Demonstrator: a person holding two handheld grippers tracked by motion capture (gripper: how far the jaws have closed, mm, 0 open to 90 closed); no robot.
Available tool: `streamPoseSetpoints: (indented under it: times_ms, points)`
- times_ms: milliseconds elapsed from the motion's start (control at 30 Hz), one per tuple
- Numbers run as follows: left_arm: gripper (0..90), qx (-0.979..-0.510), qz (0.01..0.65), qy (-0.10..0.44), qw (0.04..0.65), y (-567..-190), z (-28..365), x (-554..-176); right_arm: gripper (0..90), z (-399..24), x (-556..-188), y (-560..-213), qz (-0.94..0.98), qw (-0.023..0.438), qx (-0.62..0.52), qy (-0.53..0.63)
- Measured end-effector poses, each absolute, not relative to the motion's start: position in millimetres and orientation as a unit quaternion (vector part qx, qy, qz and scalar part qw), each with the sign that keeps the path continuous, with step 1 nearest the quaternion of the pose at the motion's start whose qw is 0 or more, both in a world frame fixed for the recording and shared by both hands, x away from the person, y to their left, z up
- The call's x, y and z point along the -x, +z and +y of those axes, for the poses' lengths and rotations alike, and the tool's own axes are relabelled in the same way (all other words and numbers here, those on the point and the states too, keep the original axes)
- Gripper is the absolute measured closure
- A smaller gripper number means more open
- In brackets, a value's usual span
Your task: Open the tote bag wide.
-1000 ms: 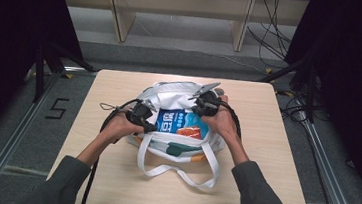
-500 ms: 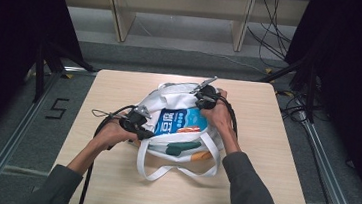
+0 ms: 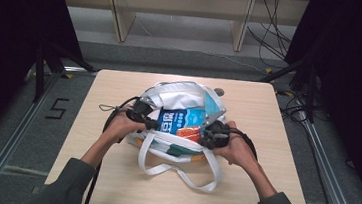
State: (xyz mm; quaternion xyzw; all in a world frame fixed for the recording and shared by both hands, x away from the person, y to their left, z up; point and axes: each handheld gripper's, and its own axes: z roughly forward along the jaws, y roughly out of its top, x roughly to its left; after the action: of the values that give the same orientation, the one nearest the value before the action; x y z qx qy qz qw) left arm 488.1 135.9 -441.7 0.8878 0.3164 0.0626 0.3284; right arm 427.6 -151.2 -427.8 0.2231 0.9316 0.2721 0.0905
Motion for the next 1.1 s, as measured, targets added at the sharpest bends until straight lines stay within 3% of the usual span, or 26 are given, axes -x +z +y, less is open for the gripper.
streamPoseSetpoints:
  times_ms: [133,333,500,600,667,767,1100]
  points:
    - [89.0,-0.892,0.314,0.098,0.31,-439.8,130.6,-482.5,90.0,-152.0,-425.2,-425.2,0.924,0.104,-0.233,0.285]
    - [86.9,-0.875,0.337,0.098,0.334,-434.8,134.1,-491.9,90.0,-154.6,-435.0,-408.4,0.901,0.143,-0.241,0.333]
    - [88.7,-0.889,0.338,0.133,0.279,-436.1,134.9,-498.2,90.0,-157.7,-449.2,-410.4,0.898,0.168,-0.263,0.309]
    - [89.2,-0.882,0.355,0.132,0.279,-436.1,149.3,-500.8,90.0,-162.5,-450.7,-411.0,0.897,0.181,-0.269,0.302]
    - [89.3,-0.878,0.365,0.17,0.258,-432.9,160.6,-502.6,90.0,-167.4,-450.9,-410.7,0.895,0.177,-0.271,0.306]
    - [89.2,-0.874,0.371,0.144,0.277,-433.0,166.4,-499.1,90.0,-170.6,-449.6,-411.9,0.892,0.185,-0.275,0.306]
    - [80.9,-0.86,0.358,0.135,0.339,-415.2,158.5,-483.8,89.3,-166.8,-438.5,-396.7,0.878,0.176,-0.277,0.349]
